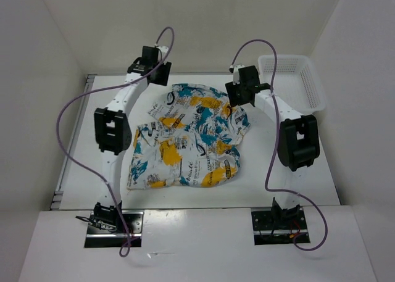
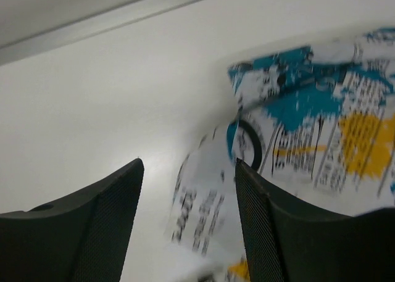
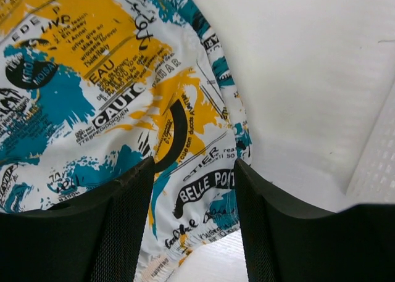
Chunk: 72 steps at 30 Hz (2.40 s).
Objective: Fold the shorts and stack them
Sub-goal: Flatten the shorts out, then fold the shorts
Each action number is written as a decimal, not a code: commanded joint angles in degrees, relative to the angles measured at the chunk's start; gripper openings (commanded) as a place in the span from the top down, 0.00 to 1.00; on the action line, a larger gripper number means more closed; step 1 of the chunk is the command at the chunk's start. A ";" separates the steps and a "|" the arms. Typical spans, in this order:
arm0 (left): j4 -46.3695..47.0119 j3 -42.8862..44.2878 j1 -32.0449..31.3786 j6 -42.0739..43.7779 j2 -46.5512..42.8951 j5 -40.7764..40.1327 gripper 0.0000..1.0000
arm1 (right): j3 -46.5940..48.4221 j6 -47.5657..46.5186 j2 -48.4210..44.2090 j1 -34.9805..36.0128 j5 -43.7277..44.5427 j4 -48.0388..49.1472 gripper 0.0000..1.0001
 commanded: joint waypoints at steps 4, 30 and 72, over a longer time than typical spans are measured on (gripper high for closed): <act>-2.42 38.37 -2.38 0.19 25.88 3.59 0.31 | -1.40 -0.54 -1.73 -2.78 -2.51 1.23 0.42; -14.67 48.37 -0.71 0.19 37.26 7.29 0.31 | -7.39 -2.22 1.07 -7.27 -8.05 0.70 0.43; -4.99 54.61 -1.15 0.19 44.47 8.95 0.86 | -6.16 -2.75 6.17 -8.33 -7.97 0.70 0.50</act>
